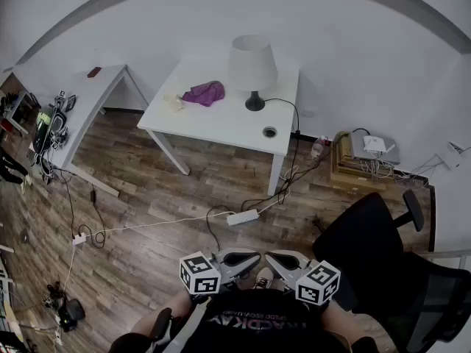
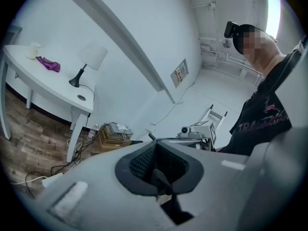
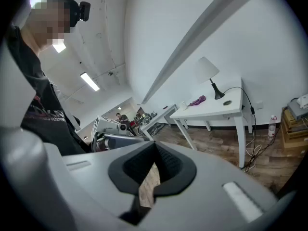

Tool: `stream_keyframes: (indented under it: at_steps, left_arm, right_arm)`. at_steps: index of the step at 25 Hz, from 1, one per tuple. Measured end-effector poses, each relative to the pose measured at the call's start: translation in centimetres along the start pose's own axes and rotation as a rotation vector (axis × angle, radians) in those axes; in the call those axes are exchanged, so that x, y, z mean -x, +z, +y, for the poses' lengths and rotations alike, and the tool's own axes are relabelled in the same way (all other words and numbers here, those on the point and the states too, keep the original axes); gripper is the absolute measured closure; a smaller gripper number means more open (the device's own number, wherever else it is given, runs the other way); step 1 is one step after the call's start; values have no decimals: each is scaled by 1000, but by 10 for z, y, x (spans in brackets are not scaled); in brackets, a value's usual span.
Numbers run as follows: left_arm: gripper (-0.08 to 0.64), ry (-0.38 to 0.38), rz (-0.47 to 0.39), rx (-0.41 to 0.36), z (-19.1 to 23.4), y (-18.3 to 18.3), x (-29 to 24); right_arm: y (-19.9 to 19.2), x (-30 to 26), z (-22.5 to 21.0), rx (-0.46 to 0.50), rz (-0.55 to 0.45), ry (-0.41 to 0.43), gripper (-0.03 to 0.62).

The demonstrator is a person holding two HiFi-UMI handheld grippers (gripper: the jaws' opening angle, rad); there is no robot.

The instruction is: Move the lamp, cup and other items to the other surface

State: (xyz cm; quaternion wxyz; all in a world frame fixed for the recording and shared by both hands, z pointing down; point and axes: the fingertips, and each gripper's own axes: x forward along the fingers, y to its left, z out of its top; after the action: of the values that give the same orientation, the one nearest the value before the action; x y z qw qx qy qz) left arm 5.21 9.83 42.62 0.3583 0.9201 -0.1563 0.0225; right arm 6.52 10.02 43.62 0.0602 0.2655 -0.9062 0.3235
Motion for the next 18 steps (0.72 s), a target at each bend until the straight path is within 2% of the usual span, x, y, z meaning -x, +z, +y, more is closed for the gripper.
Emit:
stream_keyframes:
  at_steps: [18]
  left_arm:
    - [557, 21, -21, 0, -7, -5, 8]
  right_arm:
    - [-1, 1, 7, 3, -13, 23, 587]
